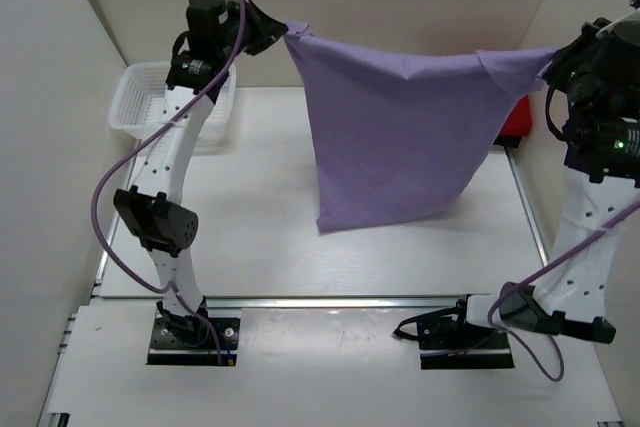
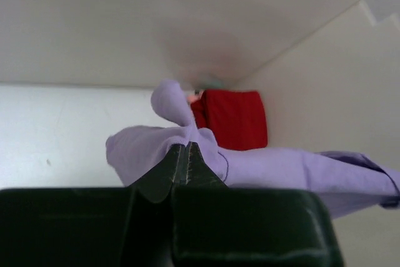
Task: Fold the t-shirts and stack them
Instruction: Flatten out the tshirt
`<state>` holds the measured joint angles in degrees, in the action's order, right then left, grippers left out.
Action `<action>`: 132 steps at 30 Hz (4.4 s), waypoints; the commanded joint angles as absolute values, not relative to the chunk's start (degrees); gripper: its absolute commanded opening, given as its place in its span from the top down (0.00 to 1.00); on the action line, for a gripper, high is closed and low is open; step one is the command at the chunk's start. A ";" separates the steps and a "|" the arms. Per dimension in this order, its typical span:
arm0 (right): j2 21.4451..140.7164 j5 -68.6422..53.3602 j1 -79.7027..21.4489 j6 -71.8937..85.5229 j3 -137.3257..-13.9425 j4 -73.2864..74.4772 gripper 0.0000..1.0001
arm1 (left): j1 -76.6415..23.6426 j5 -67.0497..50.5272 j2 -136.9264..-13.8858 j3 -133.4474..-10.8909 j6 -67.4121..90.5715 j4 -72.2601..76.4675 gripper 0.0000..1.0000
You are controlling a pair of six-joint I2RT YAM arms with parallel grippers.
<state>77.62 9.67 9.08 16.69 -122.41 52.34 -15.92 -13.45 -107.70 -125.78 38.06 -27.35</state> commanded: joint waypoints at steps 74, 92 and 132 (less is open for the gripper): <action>120.57 -17.65 3.17 20.91 -87.18 26.01 0.51 | -19.43 -13.09 -97.82 -62.84 32.87 -25.75 0.33; 90.80 -1.94 4.66 19.16 -67.62 42.44 1.00 | -16.27 -10.90 -115.03 -81.36 26.55 -33.83 1.00; 78.93 -4.39 0.62 17.23 -52.39 43.77 1.00 | -43.50 -27.33 -91.57 -39.81 44.20 6.60 0.44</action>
<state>81.14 -3.92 0.51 17.96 -53.17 44.71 -41.30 -27.42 -90.04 -38.83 42.59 2.81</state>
